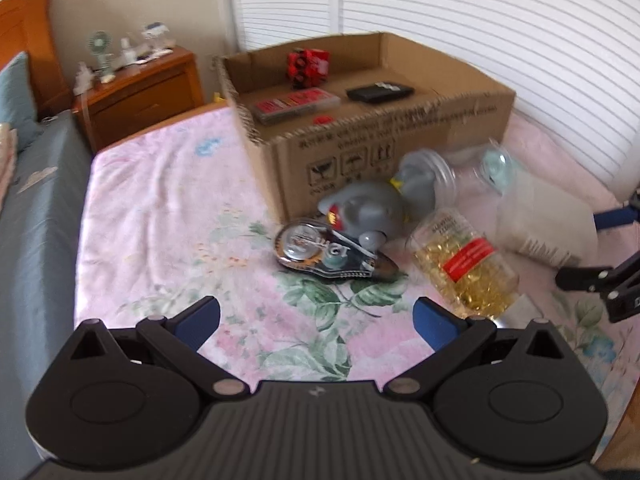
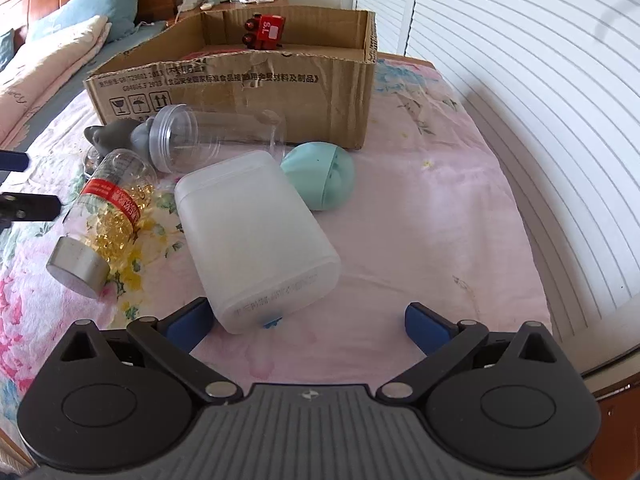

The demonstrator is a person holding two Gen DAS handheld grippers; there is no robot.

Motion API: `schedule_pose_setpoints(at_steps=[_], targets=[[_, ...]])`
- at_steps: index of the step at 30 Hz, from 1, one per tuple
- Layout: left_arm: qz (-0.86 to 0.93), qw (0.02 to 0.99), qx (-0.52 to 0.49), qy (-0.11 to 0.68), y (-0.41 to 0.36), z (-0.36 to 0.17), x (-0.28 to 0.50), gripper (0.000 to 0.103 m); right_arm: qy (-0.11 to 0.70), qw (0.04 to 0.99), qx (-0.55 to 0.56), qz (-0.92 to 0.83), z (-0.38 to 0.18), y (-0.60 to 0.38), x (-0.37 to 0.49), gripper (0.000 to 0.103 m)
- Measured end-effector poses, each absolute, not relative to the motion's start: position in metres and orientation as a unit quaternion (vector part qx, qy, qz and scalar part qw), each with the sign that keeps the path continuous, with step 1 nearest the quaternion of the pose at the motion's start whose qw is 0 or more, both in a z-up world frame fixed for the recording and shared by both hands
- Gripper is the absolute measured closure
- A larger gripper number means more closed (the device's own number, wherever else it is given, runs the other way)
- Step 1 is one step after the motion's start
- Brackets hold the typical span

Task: Organize rigid objects
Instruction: 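Move both tools back toward the white plastic box and tape dispenser, then grasp the correction tape dispenser with the left tool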

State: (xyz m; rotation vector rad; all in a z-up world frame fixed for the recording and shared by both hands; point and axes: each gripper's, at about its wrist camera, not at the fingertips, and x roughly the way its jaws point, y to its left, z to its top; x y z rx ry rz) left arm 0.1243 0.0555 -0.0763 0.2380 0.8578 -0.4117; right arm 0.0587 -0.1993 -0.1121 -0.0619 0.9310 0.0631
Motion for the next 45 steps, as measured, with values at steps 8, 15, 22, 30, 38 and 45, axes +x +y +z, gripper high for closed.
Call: schedule_pose_setpoints(at_steps=[8, 15, 22, 30, 38, 45], targets=[[-0.246, 0.867, 0.123, 0.415, 0.053, -0.096, 0.151, 0.001, 0.438, 0.897, -0.033, 0.039, -0.113, -0.201, 0.053, 0.000], [-0.275, 0.863, 0.132, 0.403, 0.050, -0.097, 0.167, 0.001, 0.439, 0.897, -0.028, 0.034, -0.113, -0.212, 0.056, 0.000], [-0.300, 0.856, 0.157, 0.390, 0.046, -0.096, 0.172, 0.001, 0.436, 0.899, -0.023, 0.024, -0.114, -0.223, 0.056, 0.000], [-0.321, 0.850, 0.153, 0.388, 0.046, -0.094, 0.172, 0.014, 0.433, 0.901, -0.022, 0.018, -0.115, -0.221, 0.055, 0.000], [-0.312, 0.850, 0.156, 0.396, 0.048, -0.090, 0.159, 0.014, 0.433, 0.901, -0.018, 0.006, -0.114, -0.227, 0.056, 0.000], [-0.296, 0.850, 0.146, 0.412, 0.056, -0.090, 0.134, 0.014, 0.435, 0.900, -0.004, 0.000, -0.114, -0.233, 0.057, 0.000]])
